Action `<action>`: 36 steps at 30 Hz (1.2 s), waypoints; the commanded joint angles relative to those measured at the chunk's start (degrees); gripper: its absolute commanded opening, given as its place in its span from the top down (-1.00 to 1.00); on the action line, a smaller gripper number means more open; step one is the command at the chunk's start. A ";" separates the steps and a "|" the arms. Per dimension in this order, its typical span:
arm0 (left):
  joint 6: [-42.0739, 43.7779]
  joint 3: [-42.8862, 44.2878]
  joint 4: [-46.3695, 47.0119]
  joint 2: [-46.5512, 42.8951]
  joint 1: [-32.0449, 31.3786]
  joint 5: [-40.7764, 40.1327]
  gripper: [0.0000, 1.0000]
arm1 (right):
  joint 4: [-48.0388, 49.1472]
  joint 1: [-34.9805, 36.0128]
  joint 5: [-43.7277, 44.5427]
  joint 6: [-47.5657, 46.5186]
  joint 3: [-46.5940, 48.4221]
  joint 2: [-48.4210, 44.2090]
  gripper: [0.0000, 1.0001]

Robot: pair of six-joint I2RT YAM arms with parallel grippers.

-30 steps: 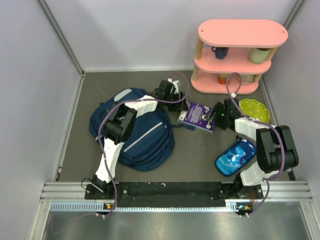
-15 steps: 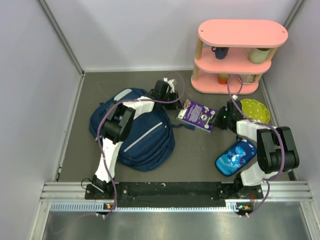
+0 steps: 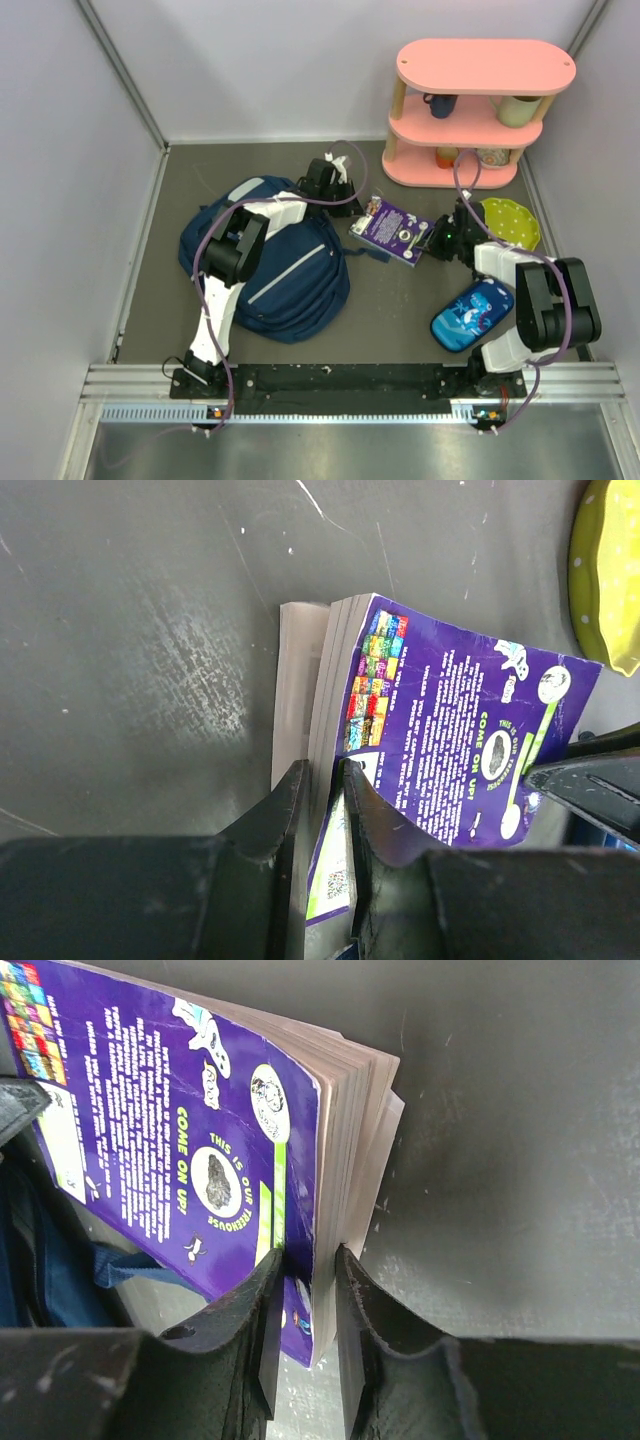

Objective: Pack the student bag
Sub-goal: Pick up the book from the student bag.

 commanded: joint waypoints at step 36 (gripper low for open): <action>4.04 -18.44 0.79 -31.09 -1.80 -3.56 -0.81 | -6.81 1.01 -6.81 2.71 0.02 -28.38 1.00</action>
